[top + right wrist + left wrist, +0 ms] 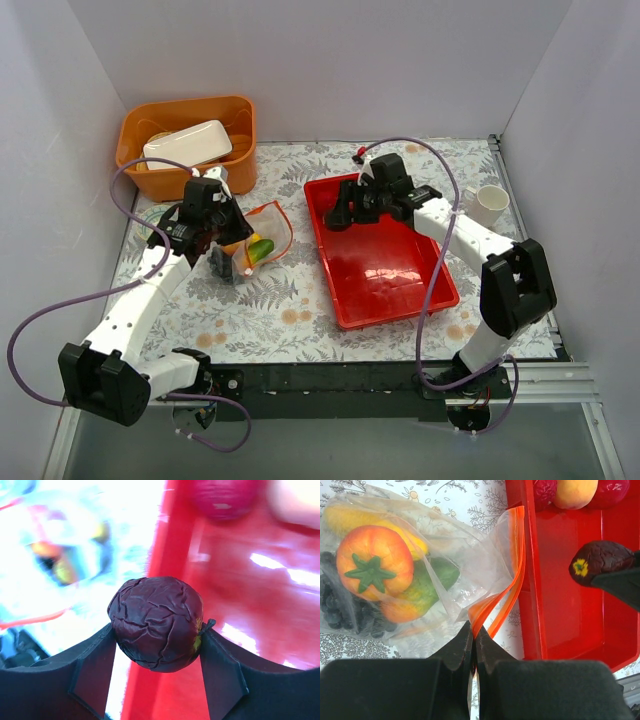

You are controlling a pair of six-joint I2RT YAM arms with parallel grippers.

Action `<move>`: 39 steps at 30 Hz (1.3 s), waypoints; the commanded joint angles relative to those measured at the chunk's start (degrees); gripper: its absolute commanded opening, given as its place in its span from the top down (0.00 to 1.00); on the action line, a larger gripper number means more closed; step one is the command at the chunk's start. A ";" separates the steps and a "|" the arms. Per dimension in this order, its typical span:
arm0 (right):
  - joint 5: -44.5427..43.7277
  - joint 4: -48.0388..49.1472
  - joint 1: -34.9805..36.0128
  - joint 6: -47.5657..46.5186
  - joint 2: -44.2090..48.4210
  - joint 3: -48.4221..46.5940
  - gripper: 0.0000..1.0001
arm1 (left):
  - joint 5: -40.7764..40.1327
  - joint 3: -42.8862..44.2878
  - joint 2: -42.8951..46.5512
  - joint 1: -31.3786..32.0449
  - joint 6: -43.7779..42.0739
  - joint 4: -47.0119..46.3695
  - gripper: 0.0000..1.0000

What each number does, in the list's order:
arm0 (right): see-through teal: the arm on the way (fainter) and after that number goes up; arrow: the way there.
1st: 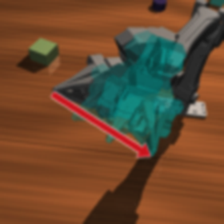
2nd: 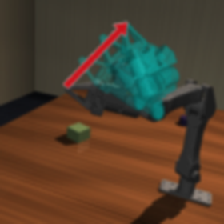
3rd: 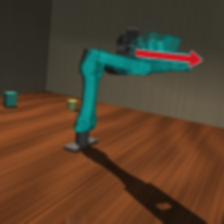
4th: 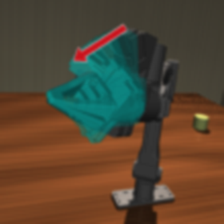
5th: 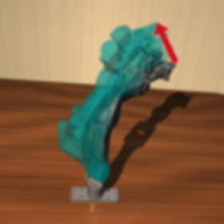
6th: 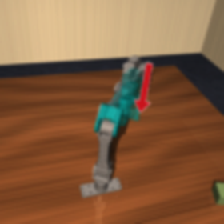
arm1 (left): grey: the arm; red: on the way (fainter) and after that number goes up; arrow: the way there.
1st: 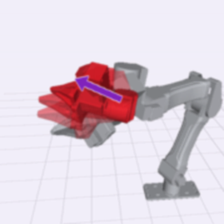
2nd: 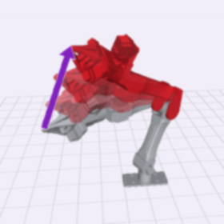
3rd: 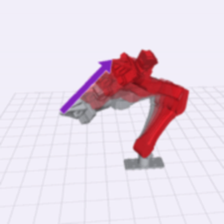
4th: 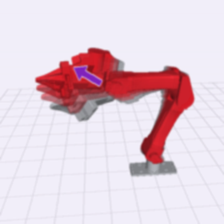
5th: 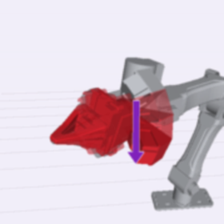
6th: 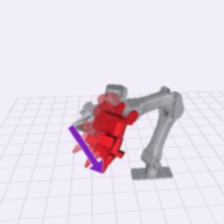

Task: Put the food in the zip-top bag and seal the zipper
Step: Pick up the fake fruit from the bin, then place the fake fruit in the zipper food storage bag.

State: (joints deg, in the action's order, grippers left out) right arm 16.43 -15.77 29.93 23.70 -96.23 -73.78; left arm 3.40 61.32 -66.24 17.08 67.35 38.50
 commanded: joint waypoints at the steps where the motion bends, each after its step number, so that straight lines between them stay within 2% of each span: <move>1: 0.98 1.79 4.59 2.40 2.88 -2.95 0.54 | 1.70 -0.23 0.06 -0.12 -0.03 -0.97 1.00; 6: 0.54 4.25 9.96 4.68 2.19 -6.29 0.53 | 3.28 -0.15 -0.82 -0.12 0.41 -1.67 1.00; 10: 0.45 4.79 13.91 4.95 -2.46 -11.46 0.53 | 3.02 0.64 -2.05 -0.12 0.76 -1.50 1.00; 16: -0.43 -4.96 17.17 3.46 -13.35 -24.46 0.52 | 3.10 0.99 -1.97 -0.12 1.29 -1.58 1.00; 24: -4.03 -6.91 18.93 3.37 -16.10 -25.45 0.56 | 2.14 1.35 -0.38 -0.12 1.73 -1.24 1.00; 32: -3.24 -6.90 19.20 2.84 -18.29 -27.82 0.52 | 2.84 1.79 -0.82 -0.12 1.99 -1.32 1.00; 36: -3.41 -9.80 19.37 1.70 -20.58 -32.83 0.41 | 2.93 1.87 -0.03 -0.12 2.61 -1.50 1.00; 37: -3.42 -9.46 19.37 1.61 -20.41 -32.66 0.30 | 2.67 1.96 0.58 -0.12 2.78 -1.59 1.00; 39: -2.89 -7.44 19.37 1.26 -19.10 -31.78 0.22 | 2.14 2.22 1.20 -0.12 3.05 -1.67 1.00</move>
State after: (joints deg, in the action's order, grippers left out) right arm 13.21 -24.47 48.90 26.52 -116.55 -103.50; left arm 5.61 61.34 -68.34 17.08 69.67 37.50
